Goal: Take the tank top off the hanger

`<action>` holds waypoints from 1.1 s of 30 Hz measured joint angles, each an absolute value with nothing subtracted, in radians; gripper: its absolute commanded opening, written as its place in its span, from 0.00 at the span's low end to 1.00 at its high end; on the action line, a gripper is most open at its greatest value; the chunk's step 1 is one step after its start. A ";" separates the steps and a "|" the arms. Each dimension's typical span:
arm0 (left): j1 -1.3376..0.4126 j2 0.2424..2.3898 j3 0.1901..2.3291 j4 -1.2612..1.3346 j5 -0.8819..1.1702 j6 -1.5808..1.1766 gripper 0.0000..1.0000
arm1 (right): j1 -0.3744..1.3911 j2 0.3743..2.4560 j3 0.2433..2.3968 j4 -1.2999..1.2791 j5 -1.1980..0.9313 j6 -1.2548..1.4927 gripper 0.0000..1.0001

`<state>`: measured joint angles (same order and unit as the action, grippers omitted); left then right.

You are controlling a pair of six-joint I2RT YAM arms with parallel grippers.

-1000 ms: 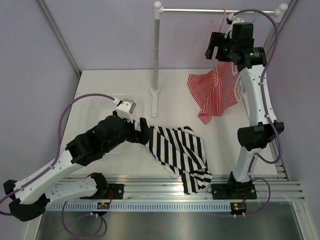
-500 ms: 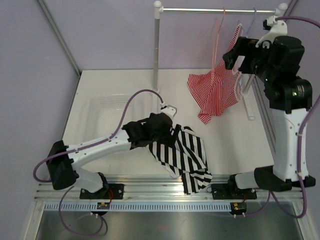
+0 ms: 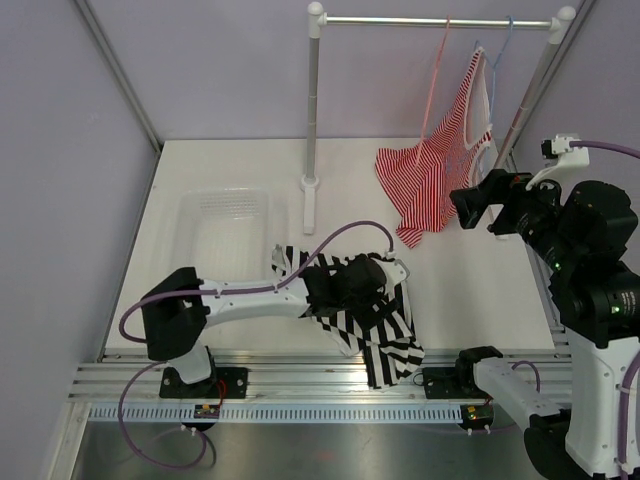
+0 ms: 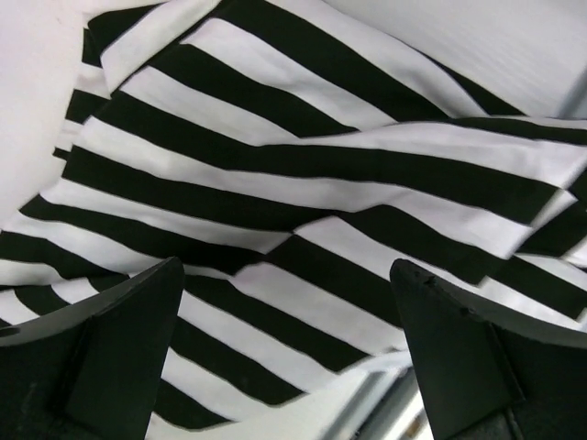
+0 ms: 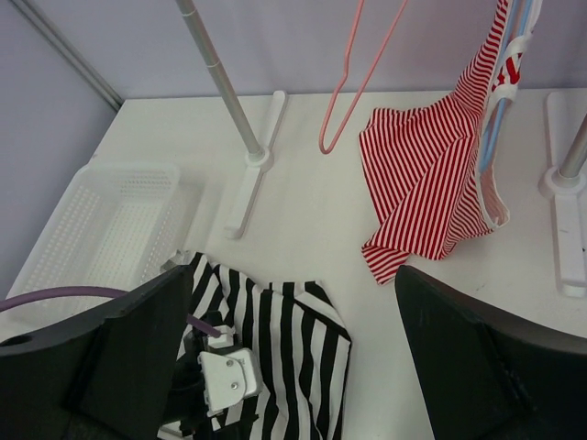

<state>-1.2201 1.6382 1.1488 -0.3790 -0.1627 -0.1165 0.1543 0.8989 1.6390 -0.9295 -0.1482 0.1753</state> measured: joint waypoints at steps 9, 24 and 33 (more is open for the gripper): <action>-1.212 1.867 1.171 -0.319 -0.192 -0.074 0.99 | 0.154 0.897 1.609 -0.928 -0.212 0.176 0.99; -1.206 1.943 1.226 -0.199 -0.038 -0.138 0.00 | 0.154 0.818 1.592 -0.901 -0.255 0.189 0.99; -1.200 1.698 1.233 -0.352 -0.295 -0.207 0.00 | 0.154 0.778 1.591 -0.880 -0.251 0.192 0.99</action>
<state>-1.1995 1.6978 1.2331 -0.3515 -0.2947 -0.2070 0.1543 0.7784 1.5913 -0.8799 -0.2508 0.1921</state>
